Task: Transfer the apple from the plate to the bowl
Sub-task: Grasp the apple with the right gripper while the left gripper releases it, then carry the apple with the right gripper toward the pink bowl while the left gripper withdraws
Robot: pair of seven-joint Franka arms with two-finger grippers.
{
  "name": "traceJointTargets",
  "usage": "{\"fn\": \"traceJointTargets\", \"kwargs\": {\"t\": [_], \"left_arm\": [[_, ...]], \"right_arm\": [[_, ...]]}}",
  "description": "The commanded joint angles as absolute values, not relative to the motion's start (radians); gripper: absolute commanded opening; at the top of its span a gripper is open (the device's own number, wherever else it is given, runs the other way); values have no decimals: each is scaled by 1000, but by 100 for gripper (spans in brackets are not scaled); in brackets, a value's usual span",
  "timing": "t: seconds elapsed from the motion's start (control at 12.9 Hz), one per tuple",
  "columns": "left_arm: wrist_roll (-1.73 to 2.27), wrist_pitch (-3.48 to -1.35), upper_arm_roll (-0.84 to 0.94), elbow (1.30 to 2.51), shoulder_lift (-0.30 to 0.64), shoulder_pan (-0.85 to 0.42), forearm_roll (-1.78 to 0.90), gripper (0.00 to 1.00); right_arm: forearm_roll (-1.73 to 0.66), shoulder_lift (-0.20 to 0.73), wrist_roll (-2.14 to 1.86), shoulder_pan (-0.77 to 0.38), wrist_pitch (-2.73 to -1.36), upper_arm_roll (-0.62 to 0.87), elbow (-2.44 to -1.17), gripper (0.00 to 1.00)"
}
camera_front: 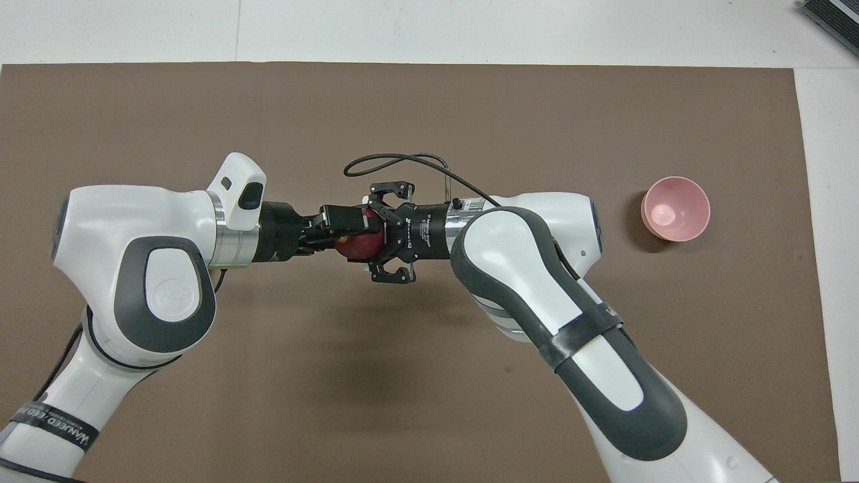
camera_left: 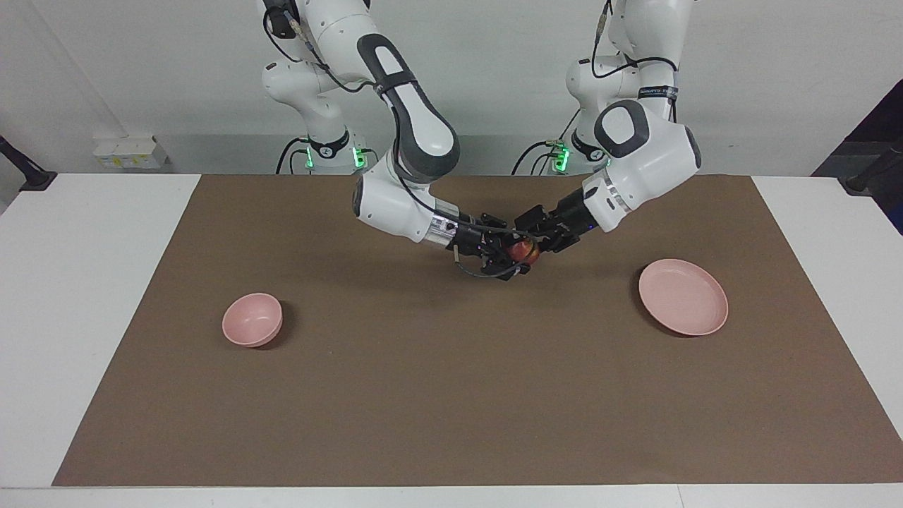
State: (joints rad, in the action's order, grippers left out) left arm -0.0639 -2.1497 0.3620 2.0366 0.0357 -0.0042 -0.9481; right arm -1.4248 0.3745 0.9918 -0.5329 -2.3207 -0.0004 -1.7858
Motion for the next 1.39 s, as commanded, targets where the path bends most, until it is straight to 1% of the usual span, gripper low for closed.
{"fn": "traceJointTargets", "kwargs": {"t": [0.0, 0.31, 0.46, 0.7, 0.85, 1.01, 1.16, 1.31], "left_arm": [[-49, -2016, 298, 2025, -14, 3, -867, 100], [-55, -1924, 197, 2014, -72, 6, -625, 100], [-55, -1882, 160, 1958, -68, 6, -435, 100], [-84, -1873, 123, 1895, -63, 6, -196, 100], [-129, -1870, 86, 1833, -60, 3, -135, 100], [-149, -1838, 48, 1745, -55, -8, -106, 100], [-166, -1708, 45, 1588, -20, -8, -26, 100], [-225, -1575, 41, 1473, 8, -8, -20, 100]], "right_arm": [[-1369, 367, 956, -509, -2330, -2, -1795, 0], [-1159, 357, 963, -433, -2315, -8, -1757, 0], [-1029, 357, 957, -399, -2313, -9, -1727, 0], [-701, 377, 956, -359, -2313, -6, -1683, 0], [-533, 382, 927, -330, -2309, -5, -1678, 0], [-412, 388, 765, -292, -2306, -6, -1683, 0], [-358, 394, 610, -230, -2299, -6, -1689, 0], [-313, 396, 461, -177, -2281, -6, -1690, 0]]}}
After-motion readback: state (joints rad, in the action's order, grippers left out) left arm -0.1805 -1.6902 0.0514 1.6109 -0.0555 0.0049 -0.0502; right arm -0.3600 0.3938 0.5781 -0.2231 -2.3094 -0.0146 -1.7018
